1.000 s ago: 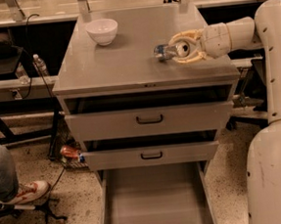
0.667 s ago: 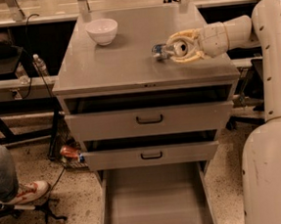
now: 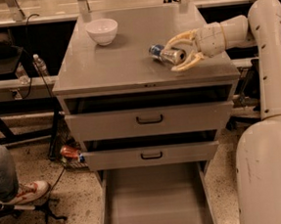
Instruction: Pick redbull can from bottom drawer and place on counter
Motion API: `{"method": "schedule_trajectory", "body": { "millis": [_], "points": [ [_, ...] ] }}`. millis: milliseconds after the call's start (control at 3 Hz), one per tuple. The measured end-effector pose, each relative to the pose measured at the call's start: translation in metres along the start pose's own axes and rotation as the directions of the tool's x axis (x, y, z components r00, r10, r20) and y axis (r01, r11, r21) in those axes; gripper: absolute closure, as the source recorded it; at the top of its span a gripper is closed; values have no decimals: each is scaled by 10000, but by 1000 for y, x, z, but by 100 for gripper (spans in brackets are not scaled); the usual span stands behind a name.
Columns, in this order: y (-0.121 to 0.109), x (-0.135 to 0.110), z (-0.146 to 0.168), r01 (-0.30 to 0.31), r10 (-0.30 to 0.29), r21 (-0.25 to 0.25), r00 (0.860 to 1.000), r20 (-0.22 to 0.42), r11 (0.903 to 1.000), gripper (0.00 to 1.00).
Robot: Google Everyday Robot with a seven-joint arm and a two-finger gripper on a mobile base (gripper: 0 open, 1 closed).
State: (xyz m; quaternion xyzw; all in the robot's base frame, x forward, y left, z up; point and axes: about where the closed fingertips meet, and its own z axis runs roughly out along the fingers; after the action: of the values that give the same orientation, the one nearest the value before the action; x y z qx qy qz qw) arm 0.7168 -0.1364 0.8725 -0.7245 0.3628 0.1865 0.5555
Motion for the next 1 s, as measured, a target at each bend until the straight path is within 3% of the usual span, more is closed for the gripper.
{"method": "schedule_trajectory", "body": {
  "millis": [333,1000],
  "points": [
    [0,1,-1,-56,55,82,10000,70,10000,0],
    [-2,-3,-20,-28,32,360,9999,-98,9993,0]
  ]
}}
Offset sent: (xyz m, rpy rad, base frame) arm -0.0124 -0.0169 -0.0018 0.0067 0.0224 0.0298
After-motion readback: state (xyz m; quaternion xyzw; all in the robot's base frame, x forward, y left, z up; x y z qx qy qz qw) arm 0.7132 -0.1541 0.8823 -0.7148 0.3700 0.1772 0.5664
